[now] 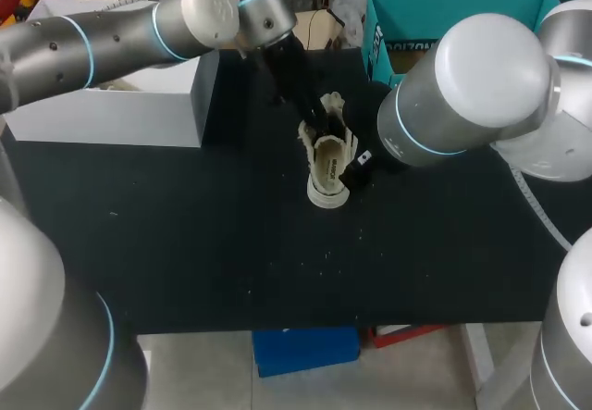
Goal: Take the shoe out of the shoebox, open the shoe tongue, remove and reinsert the insole, then place the shoe into the shoebox
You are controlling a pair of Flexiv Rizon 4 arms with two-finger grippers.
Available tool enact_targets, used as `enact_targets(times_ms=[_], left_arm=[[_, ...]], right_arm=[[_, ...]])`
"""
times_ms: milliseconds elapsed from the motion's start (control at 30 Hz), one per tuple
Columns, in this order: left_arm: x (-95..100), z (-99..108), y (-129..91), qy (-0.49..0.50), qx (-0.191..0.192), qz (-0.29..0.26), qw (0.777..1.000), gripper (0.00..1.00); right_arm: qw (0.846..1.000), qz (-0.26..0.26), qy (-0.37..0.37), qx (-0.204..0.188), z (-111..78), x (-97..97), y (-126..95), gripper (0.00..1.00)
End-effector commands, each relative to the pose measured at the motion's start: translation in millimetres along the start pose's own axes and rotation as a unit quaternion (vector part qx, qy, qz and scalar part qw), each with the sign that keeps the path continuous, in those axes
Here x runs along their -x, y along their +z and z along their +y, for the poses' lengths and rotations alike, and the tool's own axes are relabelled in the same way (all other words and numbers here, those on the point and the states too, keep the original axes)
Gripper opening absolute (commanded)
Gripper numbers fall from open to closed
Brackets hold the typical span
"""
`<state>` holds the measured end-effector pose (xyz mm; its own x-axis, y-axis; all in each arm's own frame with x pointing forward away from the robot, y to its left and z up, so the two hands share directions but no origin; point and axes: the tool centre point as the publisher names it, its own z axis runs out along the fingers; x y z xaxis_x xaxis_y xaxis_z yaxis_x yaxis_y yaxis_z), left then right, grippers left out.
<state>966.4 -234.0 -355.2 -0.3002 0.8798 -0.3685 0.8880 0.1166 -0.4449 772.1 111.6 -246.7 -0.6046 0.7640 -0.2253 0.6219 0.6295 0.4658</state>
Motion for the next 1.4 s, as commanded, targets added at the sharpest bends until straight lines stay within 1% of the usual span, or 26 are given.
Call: enact_targets(times_ms=[33, 200, 267, 300, 333, 367, 433, 500, 533, 567, 667, 733, 767, 833, 933, 1000, 1133, 1200, 1400], left_arm=[[-7.6, -22, -39, 0.007, 0.027, 0.02, 0.999, 0.0], [-14.4, -33, -69, 0.02, 0.057, 0.055, 0.997, 0.0], [-17.1, -35, -75, 0.032, 0.066, 0.075, 0.994, 0.0], [-19.3, -36, -77, 0.038, 0.073, 0.089, 0.993, 0.07], [-21.7, -35, -77, 0.043, 0.076, 0.099, 0.991, 0.17], [-25.0, -35, -75, 0.05, 0.078, 0.11, 0.99, 0.24], [-29.5, -34, -69, 0.063, 0.091, 0.129, 0.985, 0.31], [-32.8, -33, -62, 0.077, 0.096, 0.131, 0.984, 0.32], [-34.6, -33, -56, 0.091, 0.105, 0.124, 0.983, 0.34], [-36.4, -32, -52, 0.101, 0.111, 0.127, 0.981, 0.35], [-42.2, -26, -38, 0.12, 0.125, 0.128, 0.976, 0.35], [-44.3, -22, -33, 0.133, 0.137, 0.129, 0.973, 0.37], [-45.7, -20, -31, 0.139, 0.144, 0.13, 0.971, 0.36], [-48.1, -16, -26, 0.144, 0.15, 0.117, 0.971, 0.33], [-52.2, -11, -16, 0.156, 0.166, 0.116, 0.967, 0.32], [-53.5, -9, -11, 0.169, 0.176, 0.106, 0.964, 0.31], [-53.8, -8, -4, 0.195, 0.194, 0.111, 0.955, 0.32], [-53.1, -8, -3, 0.206, 0.199, 0.099, 0.953, 0.32], [-52.2, -7, -2, 0.228, 0.217, 0.09, 0.945, 0.35]], right_arm=[[1.0, 0.001, 0.0, 0.001, -0.7, -0.1, 1, 1.0], [1.0, 0.001, 0.0, 0.001, -0.7, -0.1, 1, 1.0], [1.0, 0.001, 0.0, 0.001, -0.7, -0.1, 1, 1.0], [1.0, 0.001, 0.0, 0.001, -0.7, -0.1, 1, 1.0], [1.0, 0.001, 0.0, 0.001, -0.7, -0.1, 1, 1.0], [1.0, 0.001, 0.0, 0.001, -0.7, -0.1, 1, 1.0], [1.0, 0.001, 0.0, 0.001, -0.7, -0.1, 1, 1.0], [1.0, 0.001, 0.0, 0.001, -0.7, -0.1, 1, 1.0], [1.0, 0.001, 0.0, 0.001, -0.7, -0.1, 1, 1.0], [1.0, 0.001, 0.0, 0.001, -0.7, -0.1, 1, 1.0], [1.0, 0.001, 0.0, 0.001, -0.7, -0.1, 1, 1.0], [1.0, 0.001, 0.0, 0.001, -0.7, -0.1, 1, 1.0], [1.0, 0.001, 0.0, 0.001, -0.7, -0.1, 1, 1.0], [1.0, 0.001, 0.0, 0.001, -0.7, -0.1, 1, 1.0], [1.0, 0.001, 0.0, 0.001, -0.7, -0.1, 1, 1.0], [1.0, 0.001, 0.0, 0.001, -0.7, -0.1, 1, 1.0], [1.0, 0.001, 0.0, 0.001, -0.7, -0.1, 1, 1.0], [1.0, 0.001, 0.0, 0.001, -0.7, -0.1, 1, 1.0], [1.0, 0.001, 0.0, 0.001, -0.7, -0.1, 1, 1.0]])
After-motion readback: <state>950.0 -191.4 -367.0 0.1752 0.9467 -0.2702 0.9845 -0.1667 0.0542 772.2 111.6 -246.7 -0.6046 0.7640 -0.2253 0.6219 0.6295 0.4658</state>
